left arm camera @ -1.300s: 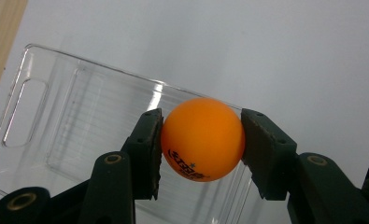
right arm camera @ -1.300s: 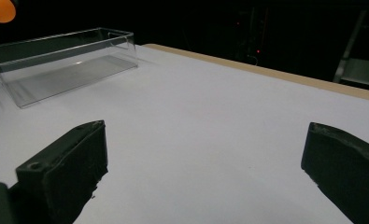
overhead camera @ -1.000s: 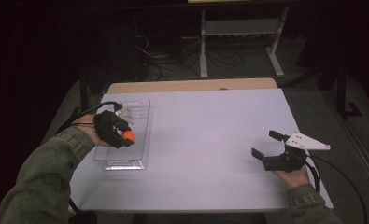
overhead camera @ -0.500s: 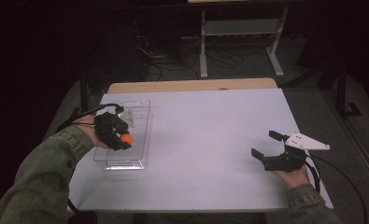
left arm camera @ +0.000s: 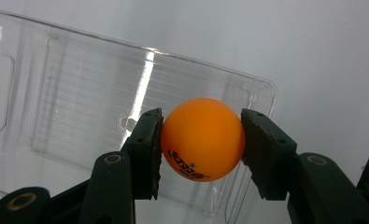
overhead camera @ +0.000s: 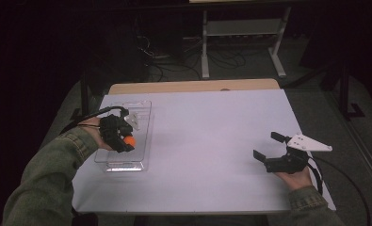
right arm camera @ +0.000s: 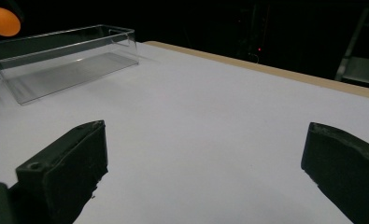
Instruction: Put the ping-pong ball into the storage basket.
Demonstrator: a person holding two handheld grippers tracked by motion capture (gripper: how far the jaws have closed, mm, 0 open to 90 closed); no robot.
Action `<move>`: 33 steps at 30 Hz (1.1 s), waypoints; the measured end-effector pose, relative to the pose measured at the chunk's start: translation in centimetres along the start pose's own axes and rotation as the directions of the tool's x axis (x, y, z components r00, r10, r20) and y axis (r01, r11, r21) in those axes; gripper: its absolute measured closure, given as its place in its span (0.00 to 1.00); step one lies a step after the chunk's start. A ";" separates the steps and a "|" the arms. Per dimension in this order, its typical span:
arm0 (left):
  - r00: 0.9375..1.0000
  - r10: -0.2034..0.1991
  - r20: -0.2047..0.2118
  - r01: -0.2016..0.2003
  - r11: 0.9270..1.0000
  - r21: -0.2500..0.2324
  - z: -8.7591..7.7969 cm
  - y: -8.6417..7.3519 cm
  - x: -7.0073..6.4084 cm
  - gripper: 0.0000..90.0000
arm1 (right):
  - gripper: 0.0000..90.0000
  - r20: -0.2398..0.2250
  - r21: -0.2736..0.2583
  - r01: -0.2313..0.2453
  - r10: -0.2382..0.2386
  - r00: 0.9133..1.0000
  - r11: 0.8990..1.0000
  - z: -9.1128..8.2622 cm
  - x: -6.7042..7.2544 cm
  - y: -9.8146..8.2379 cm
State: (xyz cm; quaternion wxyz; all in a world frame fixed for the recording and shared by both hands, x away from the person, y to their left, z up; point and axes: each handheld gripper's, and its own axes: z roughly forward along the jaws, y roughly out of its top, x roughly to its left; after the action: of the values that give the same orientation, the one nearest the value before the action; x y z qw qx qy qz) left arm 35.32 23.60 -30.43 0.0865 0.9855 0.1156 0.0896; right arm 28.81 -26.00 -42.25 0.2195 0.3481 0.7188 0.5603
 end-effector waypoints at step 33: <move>0.999 0.035 0.034 -0.037 0.998 0.051 3.8 0.7 -0.2 0.56 | 0.00 -0.002 -0.002 0.001 -0.001 1.000 1.000 -0.1 0.1 0.0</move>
State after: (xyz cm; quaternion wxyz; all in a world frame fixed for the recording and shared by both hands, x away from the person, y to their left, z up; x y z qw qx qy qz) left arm 36.00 22.29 -34.01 0.0613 0.9906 0.0987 0.0715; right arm 28.73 -26.01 -42.19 0.2194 0.3473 0.7186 0.5611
